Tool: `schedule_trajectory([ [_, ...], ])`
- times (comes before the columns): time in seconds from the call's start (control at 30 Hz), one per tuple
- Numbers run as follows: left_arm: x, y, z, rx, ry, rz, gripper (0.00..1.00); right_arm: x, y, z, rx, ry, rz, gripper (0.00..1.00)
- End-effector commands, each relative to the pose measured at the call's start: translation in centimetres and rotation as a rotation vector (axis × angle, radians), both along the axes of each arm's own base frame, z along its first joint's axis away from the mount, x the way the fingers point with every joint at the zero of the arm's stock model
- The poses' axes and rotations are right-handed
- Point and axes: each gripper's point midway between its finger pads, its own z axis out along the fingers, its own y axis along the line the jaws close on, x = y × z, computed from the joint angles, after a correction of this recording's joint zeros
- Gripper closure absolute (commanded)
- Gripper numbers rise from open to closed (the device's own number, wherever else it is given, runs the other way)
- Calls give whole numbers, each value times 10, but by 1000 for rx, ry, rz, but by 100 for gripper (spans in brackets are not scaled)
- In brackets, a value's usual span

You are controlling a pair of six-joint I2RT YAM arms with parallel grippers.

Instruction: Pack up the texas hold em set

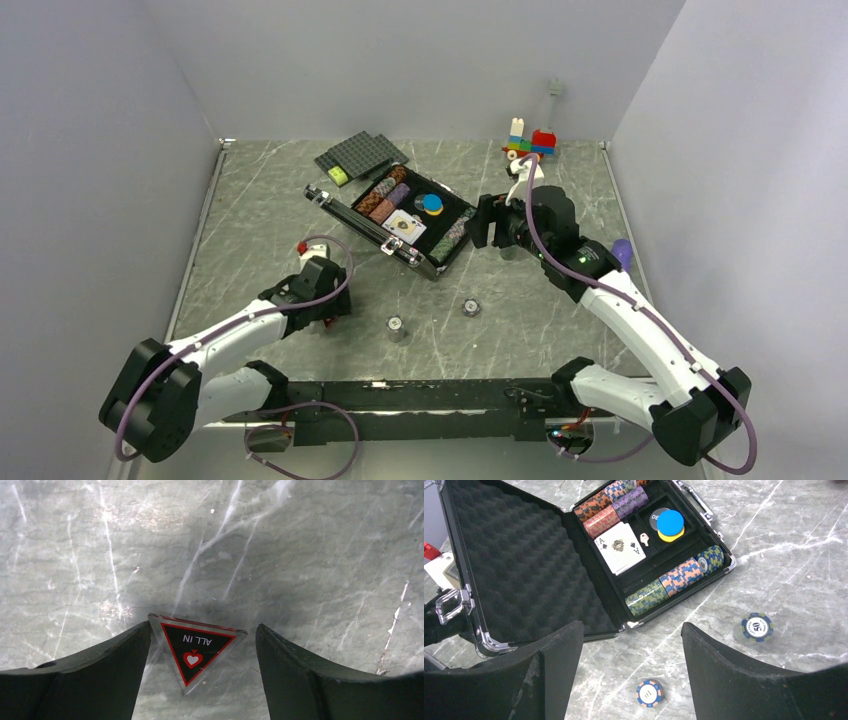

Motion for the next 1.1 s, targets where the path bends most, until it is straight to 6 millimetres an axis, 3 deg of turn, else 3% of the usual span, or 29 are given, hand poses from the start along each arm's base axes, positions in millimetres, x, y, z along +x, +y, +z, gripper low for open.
schedule_trajectory([
  [0.0, 9, -20, 8, -46, -32, -69, 20, 4, 6, 9, 40, -27, 7, 24],
  [0.3, 15, -36, 25, -67, -110, -172, 20, 5, 5, 6, 35, -16, 4, 23],
  [0.6, -7, -28, 13, 92, 18, -143, 17, 4, 8, 3, 47, -8, 12, 23],
  [1.07, -9, -22, 8, 157, 57, -85, 16, 1, 4, 5, 44, -16, 4, 23],
])
